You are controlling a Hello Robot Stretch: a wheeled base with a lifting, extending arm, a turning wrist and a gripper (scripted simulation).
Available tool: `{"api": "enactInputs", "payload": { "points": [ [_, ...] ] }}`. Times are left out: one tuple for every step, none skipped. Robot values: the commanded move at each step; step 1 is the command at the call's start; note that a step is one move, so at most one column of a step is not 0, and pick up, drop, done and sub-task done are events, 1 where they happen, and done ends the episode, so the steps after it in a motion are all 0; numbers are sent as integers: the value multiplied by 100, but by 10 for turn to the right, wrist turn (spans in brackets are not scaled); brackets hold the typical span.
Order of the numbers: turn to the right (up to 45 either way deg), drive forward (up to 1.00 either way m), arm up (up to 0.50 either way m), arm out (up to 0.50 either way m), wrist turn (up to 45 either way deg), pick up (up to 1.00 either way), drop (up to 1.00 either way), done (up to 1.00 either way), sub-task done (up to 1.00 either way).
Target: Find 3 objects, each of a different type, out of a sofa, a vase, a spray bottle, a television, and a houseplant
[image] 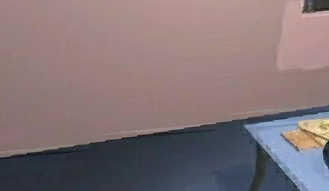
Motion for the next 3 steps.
{"api": "enactInputs", "payload": {
  "points": [
    [450,0,0,0,0,0,0,0,0],
    [0,0,0,0,0,0,0,0,100],
    [-450,0,0,0,0,0,0,0,0]
  ]
}}
